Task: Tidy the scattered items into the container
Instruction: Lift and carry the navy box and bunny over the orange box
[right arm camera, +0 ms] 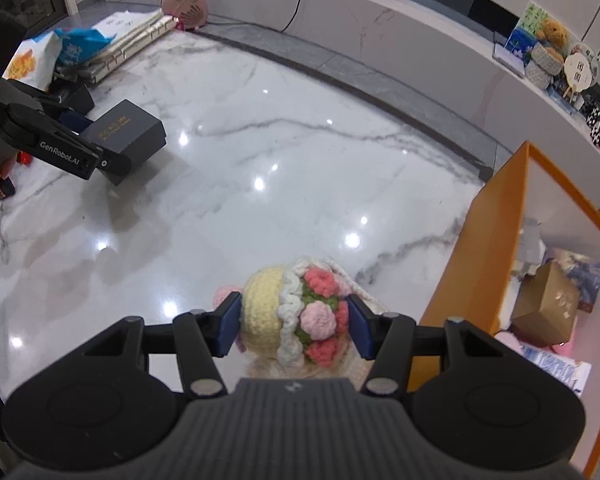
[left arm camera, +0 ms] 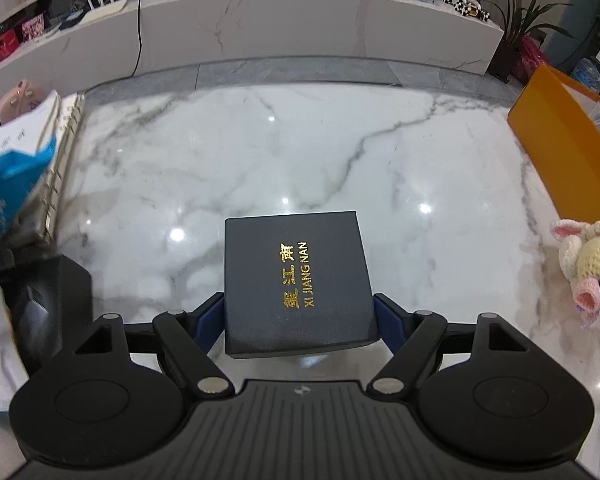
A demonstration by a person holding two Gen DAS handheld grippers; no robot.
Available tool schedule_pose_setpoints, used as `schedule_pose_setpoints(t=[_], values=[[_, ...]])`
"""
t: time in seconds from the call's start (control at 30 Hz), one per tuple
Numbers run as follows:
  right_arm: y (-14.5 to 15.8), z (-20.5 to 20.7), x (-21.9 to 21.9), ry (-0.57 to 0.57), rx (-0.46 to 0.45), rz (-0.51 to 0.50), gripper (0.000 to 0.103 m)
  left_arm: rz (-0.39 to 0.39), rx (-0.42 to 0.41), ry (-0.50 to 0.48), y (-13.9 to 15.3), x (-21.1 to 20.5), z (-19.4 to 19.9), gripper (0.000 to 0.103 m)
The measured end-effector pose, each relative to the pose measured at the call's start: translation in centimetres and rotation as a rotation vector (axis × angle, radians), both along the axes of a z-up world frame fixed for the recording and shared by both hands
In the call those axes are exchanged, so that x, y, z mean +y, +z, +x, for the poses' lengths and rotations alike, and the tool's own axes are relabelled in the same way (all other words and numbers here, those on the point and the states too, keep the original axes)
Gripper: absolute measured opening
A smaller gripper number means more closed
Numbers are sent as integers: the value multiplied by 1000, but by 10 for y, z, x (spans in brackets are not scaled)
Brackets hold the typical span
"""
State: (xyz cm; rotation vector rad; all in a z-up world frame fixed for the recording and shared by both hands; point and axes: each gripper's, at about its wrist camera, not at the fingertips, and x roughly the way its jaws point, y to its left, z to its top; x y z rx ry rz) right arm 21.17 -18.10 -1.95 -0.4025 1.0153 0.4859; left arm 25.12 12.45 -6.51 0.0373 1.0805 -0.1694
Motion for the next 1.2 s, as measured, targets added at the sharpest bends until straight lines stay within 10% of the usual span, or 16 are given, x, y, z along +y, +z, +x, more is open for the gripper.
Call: schedule_pose_setpoints(t=[0.83, 1.2], values=[[192, -18, -112, -120, -329, -10, 58, -41, -364, -327, 236, -173, -11, 90], [236, -33, -174, -202, -390, -76, 58, -82, -414, -535, 257, -295, -22, 90]])
